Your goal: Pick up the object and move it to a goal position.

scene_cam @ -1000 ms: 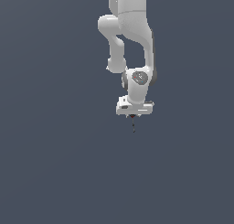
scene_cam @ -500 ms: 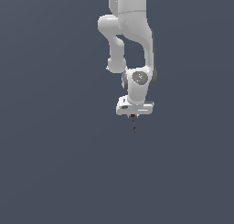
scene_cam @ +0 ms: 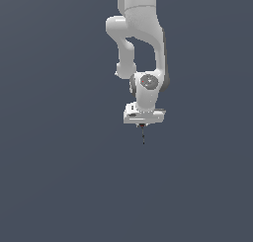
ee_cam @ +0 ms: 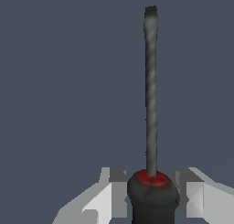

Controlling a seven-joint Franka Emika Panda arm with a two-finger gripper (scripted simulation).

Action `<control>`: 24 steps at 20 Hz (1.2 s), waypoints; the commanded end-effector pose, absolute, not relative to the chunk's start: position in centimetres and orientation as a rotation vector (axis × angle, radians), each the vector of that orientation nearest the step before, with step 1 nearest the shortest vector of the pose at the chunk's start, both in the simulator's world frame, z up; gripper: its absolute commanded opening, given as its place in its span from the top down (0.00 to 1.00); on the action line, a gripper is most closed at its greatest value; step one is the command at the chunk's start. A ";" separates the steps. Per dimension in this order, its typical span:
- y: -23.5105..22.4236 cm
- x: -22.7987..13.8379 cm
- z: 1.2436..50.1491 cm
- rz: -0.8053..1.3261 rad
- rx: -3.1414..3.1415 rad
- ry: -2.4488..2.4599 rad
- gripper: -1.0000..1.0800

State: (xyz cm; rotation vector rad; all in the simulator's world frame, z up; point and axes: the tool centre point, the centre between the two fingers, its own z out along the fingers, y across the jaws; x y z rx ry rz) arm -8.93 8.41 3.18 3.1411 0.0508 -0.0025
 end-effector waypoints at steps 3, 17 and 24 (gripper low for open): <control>6.9 -7.6 5.4 0.000 3.141 0.050 1.00; -0.5 -0.9 16.4 -0.001 3.143 0.051 1.00; -4.1 2.5 21.7 -0.001 3.143 0.051 1.00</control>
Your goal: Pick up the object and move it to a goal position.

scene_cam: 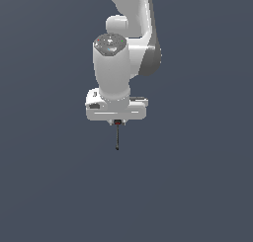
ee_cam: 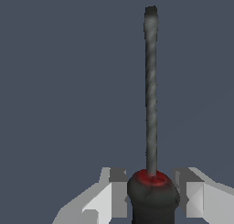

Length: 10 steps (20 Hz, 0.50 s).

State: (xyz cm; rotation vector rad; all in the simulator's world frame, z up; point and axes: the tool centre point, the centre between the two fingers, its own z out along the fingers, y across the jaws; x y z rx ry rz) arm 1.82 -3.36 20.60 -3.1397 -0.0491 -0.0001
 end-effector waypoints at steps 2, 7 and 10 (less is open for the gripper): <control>-5.0 3.3 23.0 0.001 -3.140 -0.051 1.00; -6.9 5.2 25.9 0.000 -3.140 -0.051 1.00; -7.9 6.2 27.5 0.000 -3.140 -0.051 1.00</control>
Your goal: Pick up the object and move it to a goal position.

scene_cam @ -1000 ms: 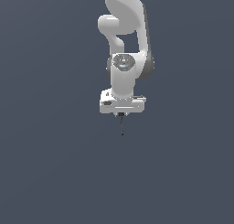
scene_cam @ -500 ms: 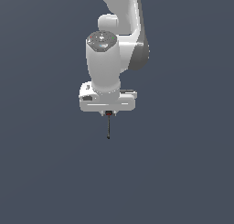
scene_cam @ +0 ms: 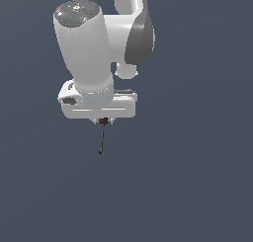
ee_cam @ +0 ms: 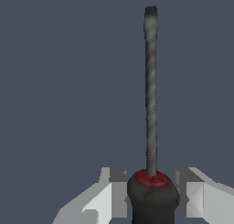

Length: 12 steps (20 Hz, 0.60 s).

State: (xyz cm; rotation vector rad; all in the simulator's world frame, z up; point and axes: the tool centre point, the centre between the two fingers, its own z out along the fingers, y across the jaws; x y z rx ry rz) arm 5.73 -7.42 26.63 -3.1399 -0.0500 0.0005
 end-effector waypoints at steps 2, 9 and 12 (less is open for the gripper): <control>-8.6 6.9 28.4 0.000 -3.140 -0.051 1.00; -10.5 8.9 31.3 0.000 -3.141 -0.051 1.00; -11.2 9.6 32.3 0.000 -3.141 -0.051 1.00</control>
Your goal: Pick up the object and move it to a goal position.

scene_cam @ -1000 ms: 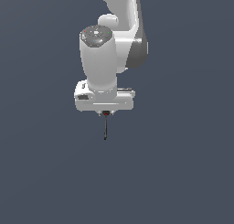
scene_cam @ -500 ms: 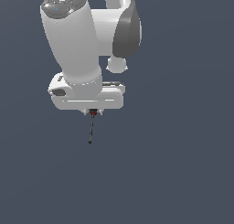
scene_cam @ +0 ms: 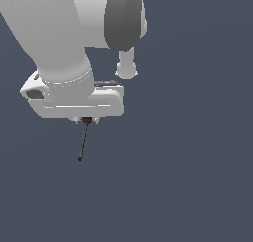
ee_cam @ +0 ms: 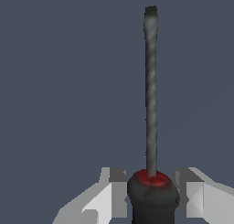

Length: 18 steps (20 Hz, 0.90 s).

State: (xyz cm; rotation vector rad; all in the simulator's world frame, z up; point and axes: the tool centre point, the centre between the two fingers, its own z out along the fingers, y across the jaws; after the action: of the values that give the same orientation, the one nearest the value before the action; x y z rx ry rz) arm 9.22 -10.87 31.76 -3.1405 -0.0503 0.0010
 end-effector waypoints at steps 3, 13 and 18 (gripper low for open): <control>-11.9 10.3 33.3 0.000 -3.141 -0.051 1.00; -13.5 12.0 35.7 0.000 -3.141 -0.050 1.00; -14.0 12.5 36.4 0.000 -3.141 -0.050 1.00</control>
State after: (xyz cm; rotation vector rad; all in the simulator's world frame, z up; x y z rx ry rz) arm 12.39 -13.83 36.12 -3.1410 -0.0498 0.0014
